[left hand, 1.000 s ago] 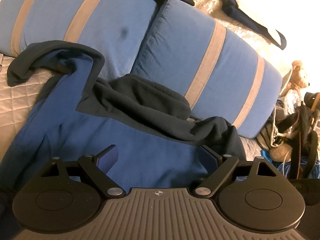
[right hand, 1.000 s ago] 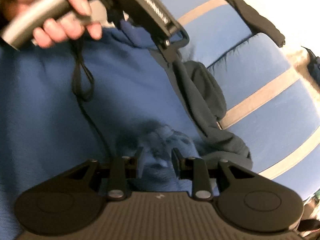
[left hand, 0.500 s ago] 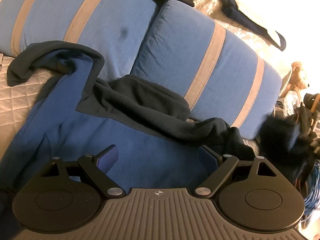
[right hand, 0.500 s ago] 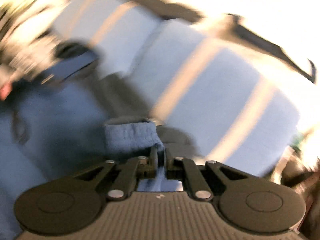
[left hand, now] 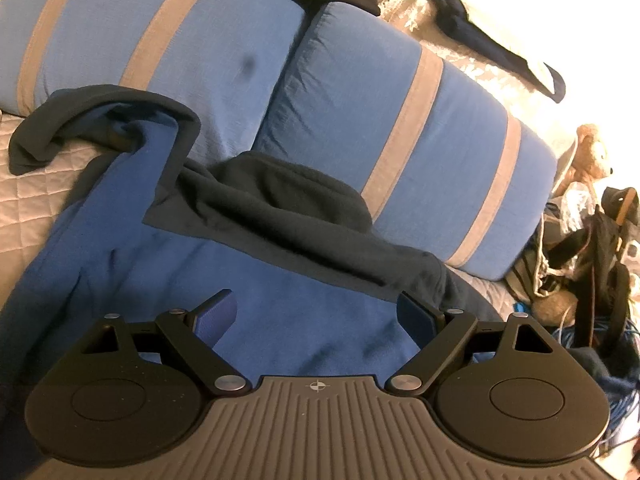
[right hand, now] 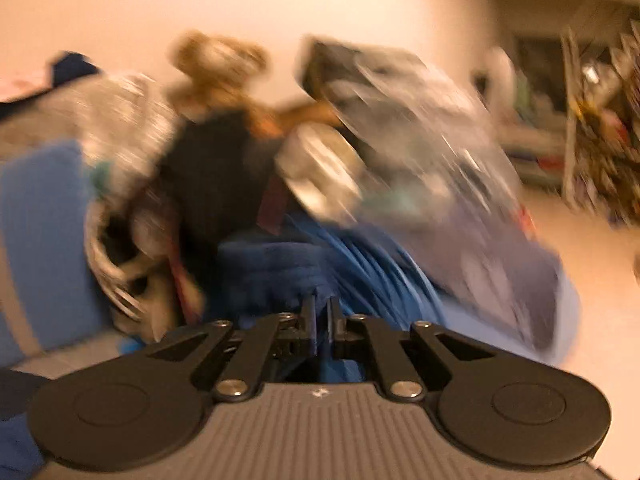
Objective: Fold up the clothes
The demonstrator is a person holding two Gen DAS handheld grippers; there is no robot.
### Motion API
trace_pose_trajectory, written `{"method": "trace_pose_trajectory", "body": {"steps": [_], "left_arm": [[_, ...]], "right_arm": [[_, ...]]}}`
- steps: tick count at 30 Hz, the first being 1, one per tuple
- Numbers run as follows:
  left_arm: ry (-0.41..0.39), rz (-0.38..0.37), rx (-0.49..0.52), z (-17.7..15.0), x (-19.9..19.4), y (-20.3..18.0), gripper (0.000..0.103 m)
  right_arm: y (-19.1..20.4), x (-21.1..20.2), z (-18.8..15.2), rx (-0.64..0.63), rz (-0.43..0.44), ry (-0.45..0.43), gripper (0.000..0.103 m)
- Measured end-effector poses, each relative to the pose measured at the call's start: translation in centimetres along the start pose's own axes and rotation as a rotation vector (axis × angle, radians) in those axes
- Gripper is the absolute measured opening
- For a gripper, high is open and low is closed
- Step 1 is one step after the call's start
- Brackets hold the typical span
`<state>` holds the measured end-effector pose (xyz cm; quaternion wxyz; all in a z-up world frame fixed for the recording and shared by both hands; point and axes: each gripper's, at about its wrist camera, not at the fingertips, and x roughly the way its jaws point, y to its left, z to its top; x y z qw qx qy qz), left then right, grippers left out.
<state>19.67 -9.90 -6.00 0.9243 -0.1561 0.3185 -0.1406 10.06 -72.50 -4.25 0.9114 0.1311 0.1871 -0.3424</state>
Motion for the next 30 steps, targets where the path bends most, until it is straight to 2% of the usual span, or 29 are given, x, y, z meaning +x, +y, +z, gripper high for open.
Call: {"method": "trace_pose_trajectory", "body": {"steps": [3, 6, 9, 10, 12, 13, 14, 15, 17, 18, 22, 28, 30], "left_arm": [[0.006, 0.005, 0.004, 0.0, 0.1, 0.0, 0.088], [0.007, 0.006, 0.002, 0.0, 0.1, 0.0, 0.088], [0.009, 0.008, 0.003, -0.1, 0.1, -0.1, 0.088], [0.011, 0.009, 0.003, -0.1, 0.1, -0.1, 0.088], [0.014, 0.010, 0.004, -0.1, 0.2, -0.1, 0.088], [0.015, 0.010, 0.003, -0.1, 0.2, 0.0, 0.088], [0.016, 0.009, 0.001, 0.0, 0.2, 0.0, 0.088], [0.016, 0.007, 0.000, 0.0, 0.1, 0.0, 0.088], [0.017, 0.003, -0.002, 0.0, 0.1, 0.1, 0.088], [0.017, 0.002, -0.001, 0.0, 0.1, 0.1, 0.088], [0.022, -0.004, -0.003, 0.0, 0.1, 0.1, 0.088], [0.024, 0.000, 0.000, -0.1, 0.2, 0.0, 0.088], [0.026, 0.003, -0.001, -0.2, 0.2, -0.1, 0.088]], "right_arm": [[-2.1, 0.1, -2.6, 0.096, -0.026, 0.035, 0.004], [-2.3, -1.1, -3.9, 0.177, -0.054, 0.037, 0.004], [-1.9, -2.0, -5.3, 0.173, -0.081, 0.042, 0.004], [-1.7, -2.1, -5.6, 0.141, -0.080, 0.048, 0.005], [-1.3, -1.9, -5.9, 0.064, -0.074, 0.057, 0.012], [-1.1, -1.8, -6.0, 0.022, -0.079, 0.063, 0.024], [-0.9, -1.8, -6.1, -0.020, -0.083, 0.069, 0.041], [-0.8, -1.8, -6.2, -0.059, -0.086, 0.071, 0.048], [-0.6, -2.5, -6.6, -0.139, -0.090, 0.048, 0.074], [-0.5, -2.8, -6.8, -0.181, -0.093, 0.034, 0.078], [0.3, -4.7, -7.4, -0.357, -0.074, -0.031, 0.080], [2.8, -6.7, -6.9, -0.680, 0.063, -0.142, 0.079], [3.9, -6.4, -6.2, -0.805, 0.126, -0.125, 0.078]]}}
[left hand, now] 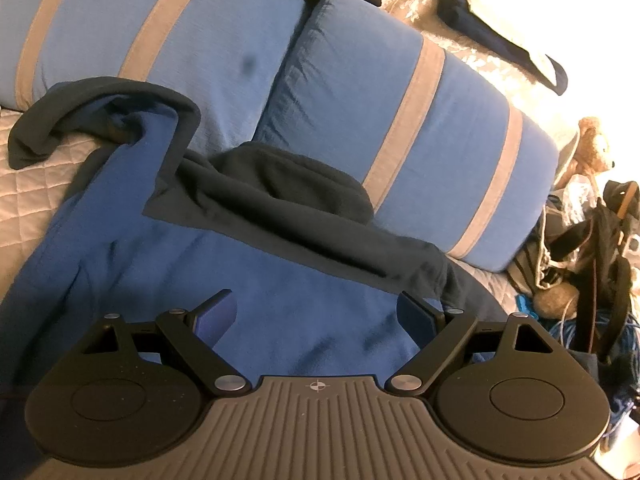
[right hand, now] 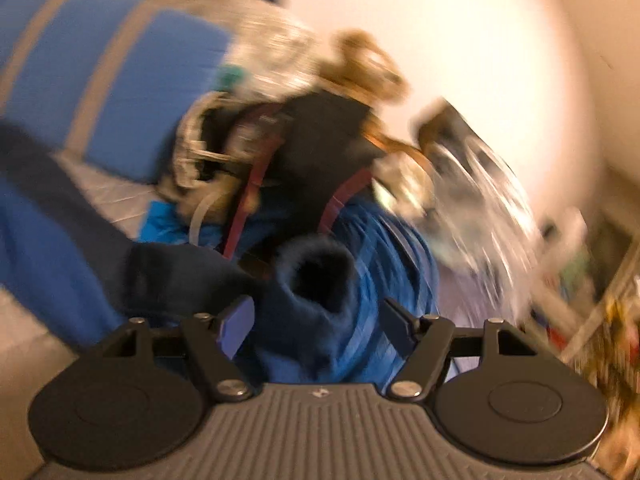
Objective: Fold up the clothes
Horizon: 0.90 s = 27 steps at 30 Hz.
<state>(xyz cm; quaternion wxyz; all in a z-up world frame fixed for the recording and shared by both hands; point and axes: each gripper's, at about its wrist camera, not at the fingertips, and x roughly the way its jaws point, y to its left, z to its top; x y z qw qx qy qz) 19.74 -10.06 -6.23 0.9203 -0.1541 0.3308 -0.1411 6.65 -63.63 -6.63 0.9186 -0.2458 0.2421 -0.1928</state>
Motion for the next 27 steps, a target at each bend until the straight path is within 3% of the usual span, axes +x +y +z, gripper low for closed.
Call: {"method": "trace_pose_trajectory", "body": {"steps": [4, 9, 12, 14, 16, 19, 21, 23, 25, 27], "left_arm": [[0.003, 0.005, 0.003, 0.0, 0.1, 0.0, 0.088], [0.008, 0.000, 0.001, 0.0, 0.2, 0.0, 0.088], [0.009, 0.001, 0.007, 0.0, 0.2, -0.1, 0.088], [0.011, 0.001, 0.007, -0.1, 0.2, -0.1, 0.088], [0.011, 0.004, 0.006, -0.1, 0.2, 0.0, 0.088], [0.018, 0.015, 0.000, -0.1, 0.4, 0.0, 0.088], [0.023, 0.017, -0.006, -0.1, 0.4, 0.0, 0.088], [0.024, 0.016, -0.007, -0.1, 0.4, 0.0, 0.088], [0.022, 0.018, -0.002, -0.1, 0.4, 0.0, 0.088], [0.023, 0.018, 0.000, -0.1, 0.4, -0.1, 0.088]], "right_arm": [[0.1, 1.6, 2.3, -0.243, 0.172, 0.055, 0.075], [-0.6, 3.6, 3.8, -0.482, 0.355, 0.214, 0.071], [-0.7, 5.3, 3.6, -0.551, 0.383, 0.316, 0.053], [-1.7, 6.4, 3.8, -0.446, 0.354, 0.356, 0.025], [-3.1, 7.4, 4.2, -0.306, 0.316, 0.386, 0.008], [-7.0, 7.9, 5.0, 0.074, 0.182, 0.389, 0.005], [-9.9, 8.1, 4.5, 0.360, 0.081, 0.429, 0.005], [-11.5, 8.1, 3.2, 0.566, 0.015, 0.489, 0.005], [-11.7, 8.5, 1.8, 0.675, 0.000, 0.553, 0.005], [-11.1, 8.8, 1.3, 0.691, -0.004, 0.579, 0.008]]}}
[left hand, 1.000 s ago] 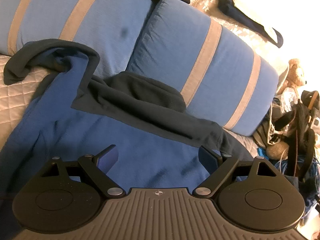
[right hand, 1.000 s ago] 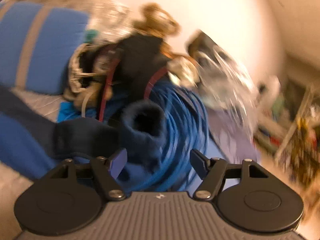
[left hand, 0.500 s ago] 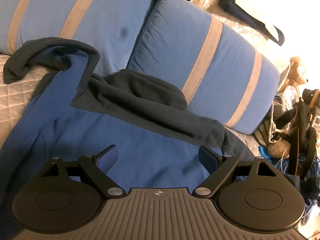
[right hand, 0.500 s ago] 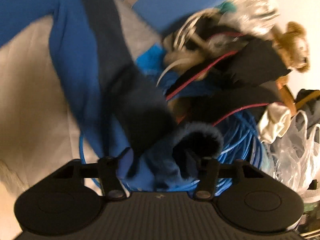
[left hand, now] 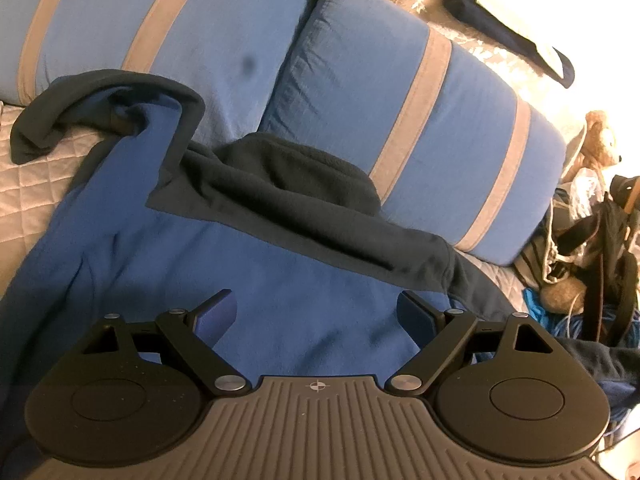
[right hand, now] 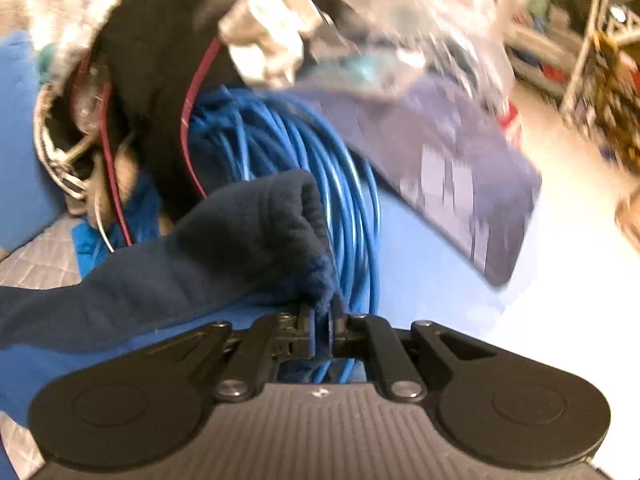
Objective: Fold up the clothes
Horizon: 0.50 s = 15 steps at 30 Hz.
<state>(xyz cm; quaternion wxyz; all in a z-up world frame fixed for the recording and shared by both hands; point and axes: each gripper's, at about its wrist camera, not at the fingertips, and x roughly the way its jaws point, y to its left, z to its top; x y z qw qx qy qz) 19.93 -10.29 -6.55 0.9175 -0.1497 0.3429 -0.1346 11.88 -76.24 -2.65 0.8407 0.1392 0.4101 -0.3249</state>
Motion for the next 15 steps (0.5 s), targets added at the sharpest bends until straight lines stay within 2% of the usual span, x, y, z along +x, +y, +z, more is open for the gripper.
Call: {"method": "trace_pose_trajectory", "body": {"steps": [1, 2, 3, 4, 5, 6, 7, 8, 13, 15], "left_arm": [[0.001, -0.001, 0.000, 0.0, 0.0, 0.0, 0.088], [0.001, -0.002, -0.001, 0.0, 0.0, 0.0, 0.088], [0.000, -0.002, -0.002, 0.0, 0.0, 0.0, 0.088], [-0.001, -0.003, -0.003, 0.0, -0.1, 0.1, 0.088], [-0.002, -0.004, -0.004, 0.0, -0.1, 0.1, 0.088], [-0.002, -0.005, -0.005, 0.0, -0.1, 0.1, 0.088], [-0.002, -0.006, -0.005, 0.0, -0.1, 0.1, 0.088], [-0.001, -0.007, -0.006, 0.0, 0.0, 0.1, 0.088], [0.001, -0.012, -0.004, 0.1, -0.1, 0.1, 0.088], [0.001, -0.012, -0.003, 0.1, -0.1, 0.1, 0.088]], "right_arm": [[0.2, 0.2, -0.2, 0.002, -0.002, 0.006, 0.013], [0.6, 0.3, -0.4, -0.014, -0.005, 0.003, 0.028], [1.2, 0.2, -0.5, -0.062, -0.013, -0.012, 0.030], [1.8, -0.1, -0.7, -0.121, -0.024, -0.028, 0.037], [2.3, -0.3, -0.9, -0.172, -0.034, -0.044, 0.048], [2.8, -0.6, -1.2, -0.218, -0.048, -0.066, 0.055], [3.2, -1.1, -1.6, -0.260, -0.058, -0.093, 0.070], [3.4, -1.7, -1.9, -0.292, -0.061, -0.121, 0.080], [5.2, -4.3, -4.3, -0.448, -0.078, -0.283, 0.090], [5.8, -5.2, -5.2, -0.493, -0.092, -0.355, 0.091]]}}
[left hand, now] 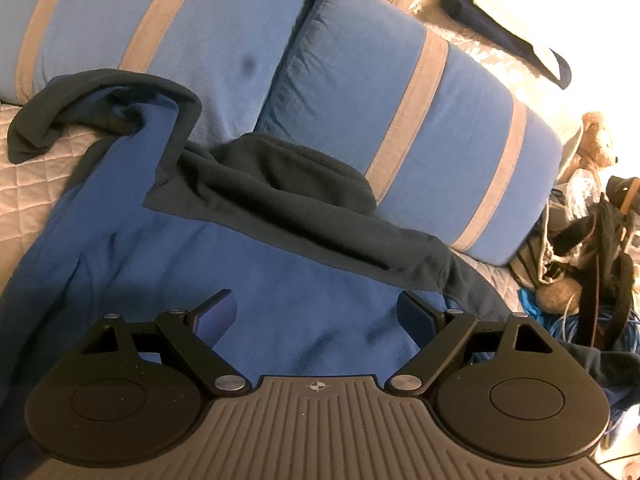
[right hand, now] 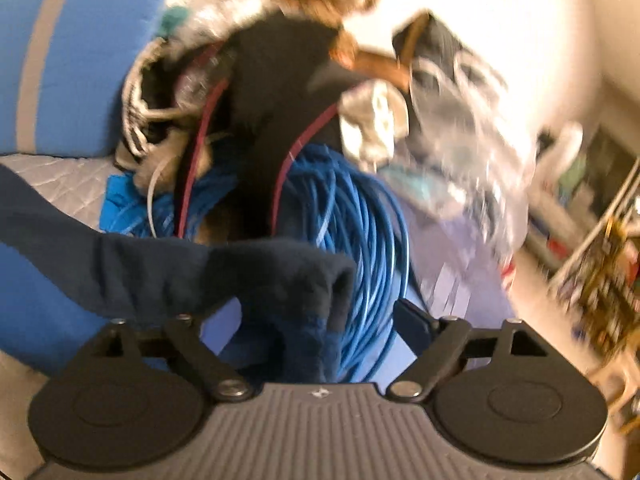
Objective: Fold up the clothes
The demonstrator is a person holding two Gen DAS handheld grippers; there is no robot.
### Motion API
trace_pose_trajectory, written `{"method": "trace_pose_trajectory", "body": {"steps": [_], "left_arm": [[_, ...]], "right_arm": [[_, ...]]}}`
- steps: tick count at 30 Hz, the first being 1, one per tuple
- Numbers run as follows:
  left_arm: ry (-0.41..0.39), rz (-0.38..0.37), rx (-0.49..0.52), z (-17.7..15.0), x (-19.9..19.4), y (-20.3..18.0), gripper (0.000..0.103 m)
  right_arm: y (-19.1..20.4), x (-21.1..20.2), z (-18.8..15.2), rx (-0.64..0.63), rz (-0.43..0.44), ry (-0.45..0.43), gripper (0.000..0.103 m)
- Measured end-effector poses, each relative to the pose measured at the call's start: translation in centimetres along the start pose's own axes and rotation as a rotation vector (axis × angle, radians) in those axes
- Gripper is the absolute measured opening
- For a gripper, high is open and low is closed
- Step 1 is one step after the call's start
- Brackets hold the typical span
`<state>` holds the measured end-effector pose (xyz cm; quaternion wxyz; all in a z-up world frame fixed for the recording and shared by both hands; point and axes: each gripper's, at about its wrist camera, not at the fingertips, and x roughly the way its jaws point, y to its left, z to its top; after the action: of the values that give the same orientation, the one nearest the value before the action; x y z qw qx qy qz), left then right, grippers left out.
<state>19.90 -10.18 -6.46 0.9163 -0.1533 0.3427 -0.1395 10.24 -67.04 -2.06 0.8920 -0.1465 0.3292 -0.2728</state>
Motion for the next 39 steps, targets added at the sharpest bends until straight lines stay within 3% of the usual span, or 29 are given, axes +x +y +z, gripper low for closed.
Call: {"method": "trace_pose_trajectory", "body": {"steps": [2, 5, 8, 12, 16, 21, 27, 31, 32, 33, 34, 35, 39], "left_arm": [[0.003, -0.001, -0.001, 0.0, 0.0, 0.0, 0.088], [0.004, -0.002, 0.002, -0.1, 0.0, -0.1, 0.088], [0.005, -0.001, 0.005, -0.1, 0.1, -0.2, 0.088], [0.008, 0.002, 0.007, 0.0, 0.1, -0.1, 0.088], [0.011, 0.002, 0.009, -0.1, 0.2, -0.2, 0.088], [0.016, 0.000, 0.013, -0.1, 0.2, -0.2, 0.088], [0.018, -0.004, 0.009, -0.1, 0.2, -0.2, 0.088], [0.017, -0.009, 0.004, 0.0, 0.2, -0.2, 0.088], [0.016, -0.008, 0.004, -0.1, 0.2, -0.2, 0.088], [0.016, -0.005, 0.006, -0.1, 0.2, -0.2, 0.088], [0.016, 0.000, 0.009, -0.2, 0.2, -0.2, 0.088], [0.018, 0.005, 0.009, -0.2, 0.3, -0.2, 0.088], [0.024, 0.017, 0.002, -0.2, 0.5, -0.1, 0.088]], "right_arm": [[1.0, -0.9, -0.4, -0.052, -0.003, -0.062, 0.091], [3.4, -2.1, -1.5, -0.156, 0.081, -0.133, 0.091], [6.5, -2.2, -2.9, -0.273, 0.208, -0.142, 0.087], [9.8, -0.6, -4.0, -0.359, 0.230, -0.118, 0.078], [11.0, 2.0, -4.2, -0.385, 0.143, -0.095, 0.073], [9.7, 3.7, -3.5, -0.335, -0.005, -0.107, 0.071], [5.5, 0.7, -3.2, -0.212, -0.188, -0.261, 0.072], [2.9, 0.3, -3.4, -0.185, -0.168, -0.251, 0.072], [2.5, 0.3, -3.6, -0.187, -0.149, -0.239, 0.070], [2.1, 0.6, -3.6, -0.186, -0.130, -0.225, 0.057], [1.8, 1.0, -3.4, -0.183, -0.111, -0.211, 0.030], [1.6, 1.4, -3.3, -0.181, -0.092, -0.196, 0.015], [0.6, 3.8, -1.1, -0.132, -0.101, -0.189, 0.014]]}}
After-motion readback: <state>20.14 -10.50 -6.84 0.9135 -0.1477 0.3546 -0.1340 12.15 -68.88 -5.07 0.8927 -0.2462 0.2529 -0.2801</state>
